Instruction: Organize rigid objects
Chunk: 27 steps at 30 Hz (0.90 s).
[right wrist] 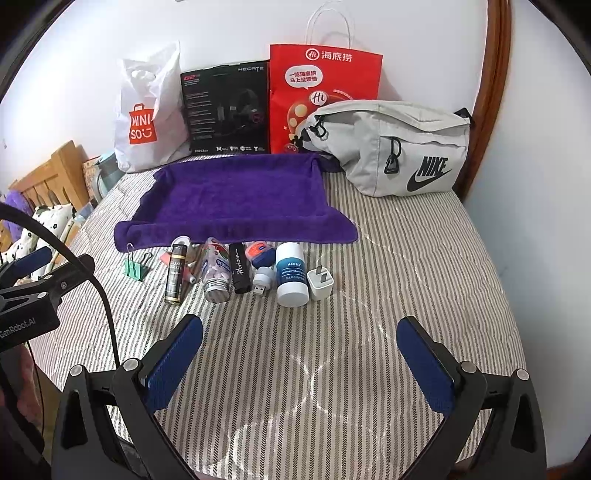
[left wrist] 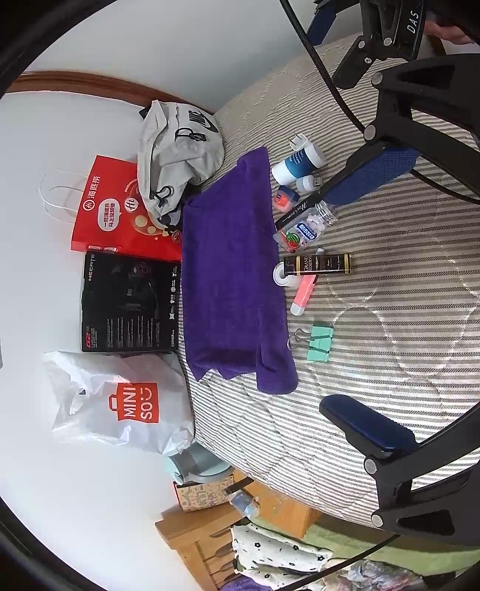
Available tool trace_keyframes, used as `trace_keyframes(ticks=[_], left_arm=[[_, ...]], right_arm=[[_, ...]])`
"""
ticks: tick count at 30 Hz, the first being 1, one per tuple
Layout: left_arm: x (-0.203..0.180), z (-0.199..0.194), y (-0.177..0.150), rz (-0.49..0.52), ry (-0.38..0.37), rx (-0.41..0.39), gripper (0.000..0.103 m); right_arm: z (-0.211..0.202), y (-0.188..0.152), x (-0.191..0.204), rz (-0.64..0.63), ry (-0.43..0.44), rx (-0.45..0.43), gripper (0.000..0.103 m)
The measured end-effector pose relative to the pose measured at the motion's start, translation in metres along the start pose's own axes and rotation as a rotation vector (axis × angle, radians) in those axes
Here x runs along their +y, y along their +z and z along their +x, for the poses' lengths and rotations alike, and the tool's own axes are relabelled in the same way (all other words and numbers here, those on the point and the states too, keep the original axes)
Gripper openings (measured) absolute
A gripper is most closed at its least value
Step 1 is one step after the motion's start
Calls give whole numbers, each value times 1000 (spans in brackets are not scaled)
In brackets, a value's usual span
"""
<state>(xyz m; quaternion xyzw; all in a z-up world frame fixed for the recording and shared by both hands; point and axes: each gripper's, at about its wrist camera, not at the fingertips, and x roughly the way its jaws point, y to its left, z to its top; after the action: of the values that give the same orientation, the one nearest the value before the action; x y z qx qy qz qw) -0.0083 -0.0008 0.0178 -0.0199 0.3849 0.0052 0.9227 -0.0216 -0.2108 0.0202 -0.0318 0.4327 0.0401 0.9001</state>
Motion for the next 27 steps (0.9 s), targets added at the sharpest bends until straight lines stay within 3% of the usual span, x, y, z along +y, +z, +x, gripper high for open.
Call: trace_keyframes(ticks=[27], left_arm=[[-2, -1, 0, 2, 1, 2, 103]], right_arm=[[1, -2, -1, 2, 0, 5, 103]])
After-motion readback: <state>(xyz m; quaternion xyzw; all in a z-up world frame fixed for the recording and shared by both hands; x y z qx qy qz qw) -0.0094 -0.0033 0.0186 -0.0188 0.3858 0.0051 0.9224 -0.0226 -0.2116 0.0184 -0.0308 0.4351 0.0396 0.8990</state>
